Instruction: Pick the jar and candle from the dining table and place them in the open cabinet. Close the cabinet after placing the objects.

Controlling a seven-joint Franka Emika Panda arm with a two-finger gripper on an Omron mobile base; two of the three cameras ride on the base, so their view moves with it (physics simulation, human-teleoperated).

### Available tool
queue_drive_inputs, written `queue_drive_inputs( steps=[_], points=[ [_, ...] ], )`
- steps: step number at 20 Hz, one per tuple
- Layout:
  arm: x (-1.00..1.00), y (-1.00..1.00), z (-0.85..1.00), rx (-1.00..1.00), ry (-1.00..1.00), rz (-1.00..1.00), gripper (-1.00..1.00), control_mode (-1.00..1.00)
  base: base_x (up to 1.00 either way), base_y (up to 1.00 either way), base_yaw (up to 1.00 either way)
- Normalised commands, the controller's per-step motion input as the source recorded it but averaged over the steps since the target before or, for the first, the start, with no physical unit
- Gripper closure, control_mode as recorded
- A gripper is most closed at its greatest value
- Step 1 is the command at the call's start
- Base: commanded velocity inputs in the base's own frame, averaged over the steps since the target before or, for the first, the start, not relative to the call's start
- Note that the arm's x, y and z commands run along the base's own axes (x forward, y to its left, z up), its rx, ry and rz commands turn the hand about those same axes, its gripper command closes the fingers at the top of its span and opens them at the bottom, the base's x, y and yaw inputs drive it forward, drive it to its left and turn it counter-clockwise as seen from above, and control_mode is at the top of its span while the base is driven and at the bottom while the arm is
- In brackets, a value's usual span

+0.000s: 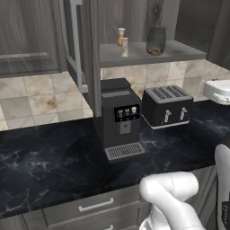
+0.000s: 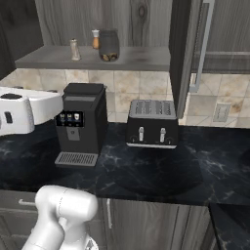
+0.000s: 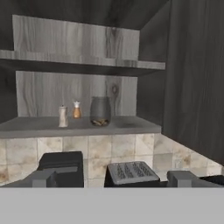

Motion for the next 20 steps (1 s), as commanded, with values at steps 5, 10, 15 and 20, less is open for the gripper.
queue_drive_inputs(
  steps=[5, 10, 15, 20],
  points=[
    [-0.47, -0.62, 0.01, 0.01, 0.0, -0.01, -1.0, -1.0, 0.0, 0.0, 0.0],
    [-0.79, -0.46, 0.0, 0.01, -0.08, 0.23, -1.0, -1.0, 0.0, 0.0, 0.0],
    [-0.65, -0.29, -0.1, 0.0, -0.05, 0.07, -1.0, -1.0, 0.0, 0.0, 0.0],
    [-0.02, -0.3, -0.14, 0.0, -0.05, -0.19, -1.0, -1.0, 0.0, 0.0, 0.0]
  ],
)
